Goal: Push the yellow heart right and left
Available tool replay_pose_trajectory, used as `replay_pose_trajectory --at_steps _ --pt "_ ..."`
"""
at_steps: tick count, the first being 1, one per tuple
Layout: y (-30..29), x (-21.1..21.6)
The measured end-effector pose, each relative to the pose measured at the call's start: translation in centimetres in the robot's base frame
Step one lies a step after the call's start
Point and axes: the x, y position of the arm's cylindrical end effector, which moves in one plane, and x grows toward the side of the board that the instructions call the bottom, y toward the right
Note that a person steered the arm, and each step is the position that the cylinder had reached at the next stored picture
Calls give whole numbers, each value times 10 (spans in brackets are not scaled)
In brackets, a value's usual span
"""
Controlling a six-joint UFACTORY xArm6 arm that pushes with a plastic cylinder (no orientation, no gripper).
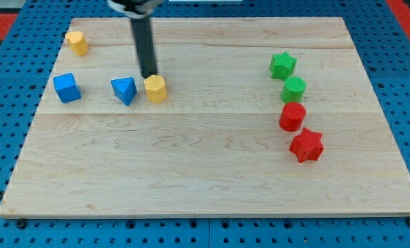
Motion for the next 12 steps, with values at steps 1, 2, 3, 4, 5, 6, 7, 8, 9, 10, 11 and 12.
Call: replay_pose_trajectory --at_steps 1,2,3,4,5,6,7,8,9,10,11,12 --pt "-37 -17" --pt "-105 -17" --pt "-173 -25" --pt "-163 -32" --pt "-140 -51" --pt "-178 -50" --pt "-145 -67" --pt "-128 -91" --pt "-128 -91" --pt "-98 -92" --pt "-30 -102" --pt "-90 -105"
